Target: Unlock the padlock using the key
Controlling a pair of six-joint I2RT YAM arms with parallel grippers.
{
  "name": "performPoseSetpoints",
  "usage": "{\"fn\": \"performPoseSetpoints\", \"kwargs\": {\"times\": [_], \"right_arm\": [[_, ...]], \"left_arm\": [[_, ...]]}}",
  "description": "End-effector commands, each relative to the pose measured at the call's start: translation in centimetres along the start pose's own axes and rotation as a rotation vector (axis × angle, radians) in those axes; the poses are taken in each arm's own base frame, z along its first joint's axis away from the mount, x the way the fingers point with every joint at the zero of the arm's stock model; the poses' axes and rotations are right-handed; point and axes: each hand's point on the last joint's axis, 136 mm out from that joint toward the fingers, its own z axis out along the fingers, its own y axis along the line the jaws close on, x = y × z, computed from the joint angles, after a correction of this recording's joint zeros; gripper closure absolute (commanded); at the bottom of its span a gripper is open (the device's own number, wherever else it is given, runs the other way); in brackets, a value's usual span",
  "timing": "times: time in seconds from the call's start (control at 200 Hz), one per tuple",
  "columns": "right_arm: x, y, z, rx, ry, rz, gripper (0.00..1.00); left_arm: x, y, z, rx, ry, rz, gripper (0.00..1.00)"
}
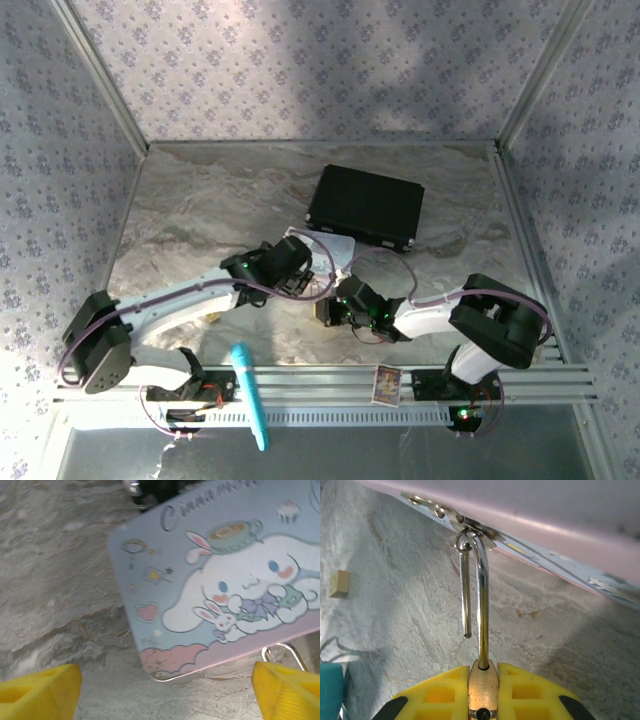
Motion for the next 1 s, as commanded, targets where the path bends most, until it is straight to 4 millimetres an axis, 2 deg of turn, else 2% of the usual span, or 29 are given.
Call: {"fn": "performPoseSetpoints", "kwargs": {"times": [0.0,0.115,0.27,0.595,0.71,0.77,0.89,0.995], "right_arm": [[1.3,-2.3,-0.3,0.043,0.031,0.095,0.94],[1.1,-2.5,-0.8,0.017,0.008,0.129,0.96],[1.3,-2.4,-1.2,0.003,0.016,0.124,0.96],[1.7,-4.4,-3.2,0.018,-0.04,0.188,0.97],[0.8,-4.5,-4.0,0.022,-0.088,0.187,0.97],[0.3,-4.6,-4.3,0.028,-0.109,0.182,0.97],[-0.3,-5.2,-4.2,0.066,-0.147,0.173,0.97],[-1.4,-4.7,-4.5,0.024,-0.205,0.194,0.98]], "left_arm": [[-0.7,-1.8,0.6,0.053,0.019,0.193,0.14],[-0.1,-3.0,1.2,0.065,0.039,0.28,0.16],[1.3,-3.6,2.3,0.023,0.116,0.366,0.21],[3.5,-6.2,2.0,0.028,0.17,0.425,0.38],[3.6,-7.6,1.5,0.053,0.172,0.427,0.43],[3.8,-8.2,1.3,0.07,0.183,0.44,0.51],[3.8,-9.1,1.3,0.095,0.167,0.436,0.56],[4.7,-8.5,2.3,0.037,0.196,0.447,0.59]]}}
